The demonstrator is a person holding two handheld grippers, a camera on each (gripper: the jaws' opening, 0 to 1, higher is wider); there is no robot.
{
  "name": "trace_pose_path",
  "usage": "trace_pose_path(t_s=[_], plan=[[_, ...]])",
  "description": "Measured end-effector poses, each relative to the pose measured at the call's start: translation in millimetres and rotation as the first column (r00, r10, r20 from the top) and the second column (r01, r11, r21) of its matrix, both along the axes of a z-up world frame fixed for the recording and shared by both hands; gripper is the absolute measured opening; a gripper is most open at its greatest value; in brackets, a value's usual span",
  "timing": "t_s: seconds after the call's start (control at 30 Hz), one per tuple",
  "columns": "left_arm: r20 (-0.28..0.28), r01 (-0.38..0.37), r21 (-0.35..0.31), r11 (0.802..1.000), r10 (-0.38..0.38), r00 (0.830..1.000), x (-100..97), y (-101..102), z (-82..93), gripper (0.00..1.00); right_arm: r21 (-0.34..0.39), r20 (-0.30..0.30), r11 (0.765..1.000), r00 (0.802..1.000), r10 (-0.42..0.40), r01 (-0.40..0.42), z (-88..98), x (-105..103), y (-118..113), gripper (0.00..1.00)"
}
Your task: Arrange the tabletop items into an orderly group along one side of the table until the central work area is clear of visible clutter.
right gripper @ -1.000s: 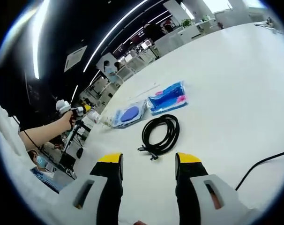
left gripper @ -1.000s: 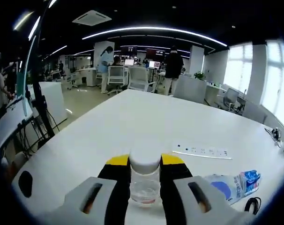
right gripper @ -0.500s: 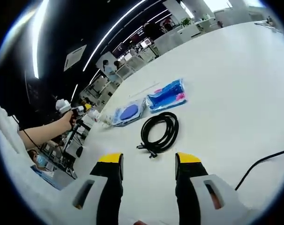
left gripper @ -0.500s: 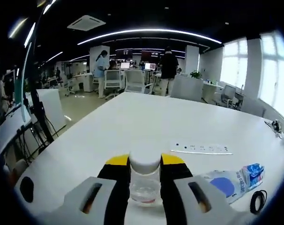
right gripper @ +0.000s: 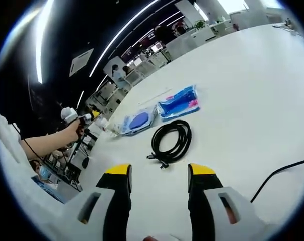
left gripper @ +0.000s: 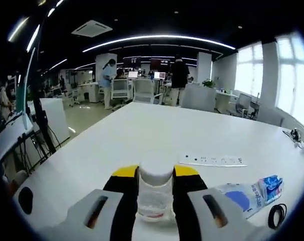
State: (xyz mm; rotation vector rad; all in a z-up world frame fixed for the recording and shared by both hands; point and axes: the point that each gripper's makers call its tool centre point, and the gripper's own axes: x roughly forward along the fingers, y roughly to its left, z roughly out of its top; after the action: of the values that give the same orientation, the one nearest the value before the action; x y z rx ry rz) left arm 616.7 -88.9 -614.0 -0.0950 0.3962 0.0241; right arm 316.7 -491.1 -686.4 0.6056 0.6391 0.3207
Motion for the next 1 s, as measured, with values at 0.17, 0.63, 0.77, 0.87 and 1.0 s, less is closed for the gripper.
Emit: trace_pose_path(t_s=[0.17, 0.63, 0.77, 0.87, 1.0], plan=[[0.039, -0.001, -0.007, 1.0, 0.002, 0.999, -4.5, 3, 7.1, 0.52, -0.002, 0.015, 1.0, 1.0, 0.001, -0.001, 2.2, -3, 0, 0.43], [0.081, 0.123, -0.06, 0.991, -0.118, 0.99, -89.4, 13, 17.4, 0.78, -0.061, 0.056, 0.997, 0.997, 0.055, -0.052, 11.4, -21, 9, 0.55], [0.104, 0.182, -0.025, 0.983, -0.178, 0.978, -115.5, 14, 22.6, 0.81, -0.078, 0.051, 0.995, 0.996, 0.067, -0.063, 12.2, -28, 11, 0.61], [0.11, 0.202, -0.001, 0.979, -0.2, 0.974, -132.8, 18, 25.2, 0.83, -0.09, 0.043, 0.994, 0.996, 0.073, -0.069, 12.1, -33, 13, 0.65], [0.081, 0.248, 0.063, 0.967, -0.253, 0.964, -167.8, 26, 24.2, 0.88, -0.117, 0.016, 0.989, 0.996, 0.092, -0.09, 5.1, -43, 17, 0.69]])
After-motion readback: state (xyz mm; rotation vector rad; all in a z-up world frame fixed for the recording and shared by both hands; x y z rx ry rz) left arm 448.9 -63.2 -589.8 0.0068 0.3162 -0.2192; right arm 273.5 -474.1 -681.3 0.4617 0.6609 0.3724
